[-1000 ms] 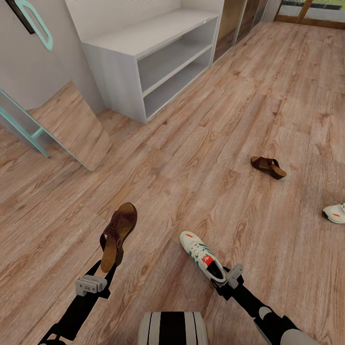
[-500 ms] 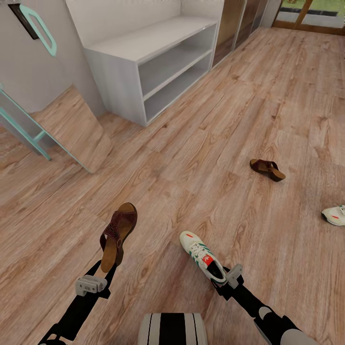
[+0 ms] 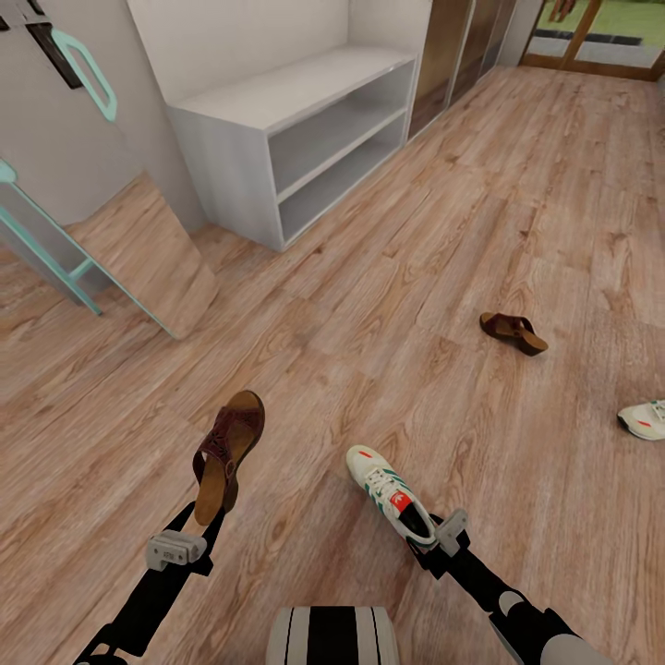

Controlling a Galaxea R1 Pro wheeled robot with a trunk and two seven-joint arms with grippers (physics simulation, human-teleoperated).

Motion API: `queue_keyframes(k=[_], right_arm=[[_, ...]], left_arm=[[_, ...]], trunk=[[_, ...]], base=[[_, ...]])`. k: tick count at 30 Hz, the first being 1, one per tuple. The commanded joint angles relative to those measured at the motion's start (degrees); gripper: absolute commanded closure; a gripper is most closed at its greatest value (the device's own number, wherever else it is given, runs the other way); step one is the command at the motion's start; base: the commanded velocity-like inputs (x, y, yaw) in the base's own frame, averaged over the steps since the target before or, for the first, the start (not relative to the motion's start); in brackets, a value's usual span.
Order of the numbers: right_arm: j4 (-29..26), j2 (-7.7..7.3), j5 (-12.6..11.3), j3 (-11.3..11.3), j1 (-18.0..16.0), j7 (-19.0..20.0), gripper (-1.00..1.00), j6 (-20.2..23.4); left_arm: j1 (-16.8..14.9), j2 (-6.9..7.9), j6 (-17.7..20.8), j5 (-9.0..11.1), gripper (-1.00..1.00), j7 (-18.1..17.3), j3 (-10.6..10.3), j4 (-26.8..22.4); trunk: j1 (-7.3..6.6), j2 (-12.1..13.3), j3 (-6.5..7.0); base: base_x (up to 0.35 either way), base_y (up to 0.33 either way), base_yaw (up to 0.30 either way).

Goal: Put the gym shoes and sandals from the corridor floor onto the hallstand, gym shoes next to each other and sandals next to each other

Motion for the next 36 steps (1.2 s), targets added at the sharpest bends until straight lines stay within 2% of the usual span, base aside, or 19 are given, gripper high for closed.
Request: queue_keyframes(k=[1,11,36], right_arm=[[0.00,0.00,0.01,0.02,0.00,-0.03,1.00,0.00],[0.03,0.00,0.01,0.02,0.00,-0.03,1.00,0.00],[0.02,0.01,0.04,0.02,0.00,-0.18,1.00,0.03]], left_arm=[[0.00,0.00,0.00,-0.01,1.00,-0.03,0.00,0.00],[0.00,0.00,0.00,0.02,1.00,-0.03,0.00,0.00],[0.00,0.00,-0.06,0.06,1.00,-0.03,0.00,-0.08]], trunk=[[0.00,0.00,0.09],[0.00,0.00,0.52],[0.00,0.00,0.59]], base=[[0.000,0.000,0.000],[0.000,0.000,0.000],[0.000,0.000,0.000]])
